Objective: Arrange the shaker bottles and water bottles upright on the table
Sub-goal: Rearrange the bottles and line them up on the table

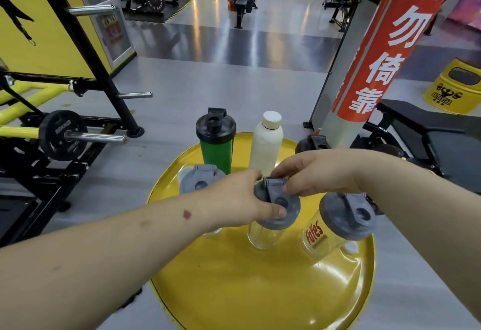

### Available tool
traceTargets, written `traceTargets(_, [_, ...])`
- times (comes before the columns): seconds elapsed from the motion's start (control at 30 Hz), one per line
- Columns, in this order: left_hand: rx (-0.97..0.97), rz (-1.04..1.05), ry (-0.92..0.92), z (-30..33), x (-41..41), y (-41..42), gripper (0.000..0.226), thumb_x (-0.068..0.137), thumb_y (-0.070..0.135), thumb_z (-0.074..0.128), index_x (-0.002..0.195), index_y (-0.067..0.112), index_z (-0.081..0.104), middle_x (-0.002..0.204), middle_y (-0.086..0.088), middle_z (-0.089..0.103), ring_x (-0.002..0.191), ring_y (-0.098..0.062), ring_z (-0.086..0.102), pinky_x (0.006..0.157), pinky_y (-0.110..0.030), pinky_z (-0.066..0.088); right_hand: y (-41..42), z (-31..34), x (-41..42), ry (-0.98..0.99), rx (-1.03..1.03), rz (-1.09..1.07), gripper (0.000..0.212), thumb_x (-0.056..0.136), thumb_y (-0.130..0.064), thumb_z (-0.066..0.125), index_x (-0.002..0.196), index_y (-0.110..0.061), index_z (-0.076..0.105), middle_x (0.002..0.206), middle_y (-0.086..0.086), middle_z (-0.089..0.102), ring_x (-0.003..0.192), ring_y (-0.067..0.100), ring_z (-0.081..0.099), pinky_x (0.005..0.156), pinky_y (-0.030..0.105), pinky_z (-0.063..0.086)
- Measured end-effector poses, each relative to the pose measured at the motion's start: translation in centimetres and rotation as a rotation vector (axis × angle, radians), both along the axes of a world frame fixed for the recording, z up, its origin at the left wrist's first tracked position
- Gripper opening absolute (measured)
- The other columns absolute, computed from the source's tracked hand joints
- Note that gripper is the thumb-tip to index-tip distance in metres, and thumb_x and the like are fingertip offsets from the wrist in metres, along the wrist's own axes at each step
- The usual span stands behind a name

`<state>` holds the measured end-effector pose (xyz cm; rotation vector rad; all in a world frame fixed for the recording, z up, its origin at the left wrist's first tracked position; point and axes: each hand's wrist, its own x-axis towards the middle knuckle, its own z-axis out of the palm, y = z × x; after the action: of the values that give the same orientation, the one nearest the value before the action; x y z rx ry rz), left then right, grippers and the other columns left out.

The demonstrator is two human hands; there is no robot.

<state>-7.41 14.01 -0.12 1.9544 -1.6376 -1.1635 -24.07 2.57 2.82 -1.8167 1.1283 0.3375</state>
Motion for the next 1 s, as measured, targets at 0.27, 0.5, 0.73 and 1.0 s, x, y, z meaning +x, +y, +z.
traceTargets(0.27, [0.043,0.03,0.132,0.2,-0.4,-0.4,0.054,0.078,0.032,0.085,0.124,0.039,0.057,0.105,0.018,0.069,0.102,-0.006,0.067,0.091,-0.028,0.057,0.8,-1.1,-0.6,-0.074,0.024,0.073,0.053,0.09,-0.016,0.073,0.14,-0.028,0.058,0.133,0.013,0.069,0.117,0.023,0.07,0.106,0.052,0.055])
traceTargets(0.5, [0.081,0.147,0.272,-1.0,0.1,-1.5,0.058,0.066,0.026,0.089,0.119,0.031,0.066,0.112,0.003,0.077,0.11,-0.018,0.071,0.103,-0.045,0.054,0.3,-1.9,-1.4,-0.2,0.136,-0.129,0.029,0.098,-0.009,0.068,0.127,-0.012,0.067,0.139,0.025,0.066,0.13,0.034,0.066,0.114,0.053,0.048])
traceTargets(0.73, [0.146,0.247,0.449,-1.0,0.2,-1.3,0.037,0.092,0.002,0.066,0.124,0.022,0.063,0.116,-0.008,0.073,0.115,-0.028,0.068,0.094,-0.038,0.057,-0.4,-2.0,-1.1,-0.201,0.187,-0.202,0.04,0.097,-0.012,0.071,0.136,-0.014,0.065,0.128,0.008,0.076,0.12,0.026,0.072,0.112,0.046,0.052])
traceTargets(1.0, [0.081,0.302,0.308,-1.3,-0.2,-1.2,0.053,0.091,-0.006,0.056,0.134,0.024,0.058,0.115,-0.018,0.073,0.11,-0.037,0.07,0.095,-0.055,0.058,0.0,-2.1,-0.6,-0.197,0.132,-0.224,0.034,0.097,-0.011,0.07,0.131,-0.012,0.067,0.125,0.01,0.077,0.116,0.027,0.074,0.108,0.046,0.056])
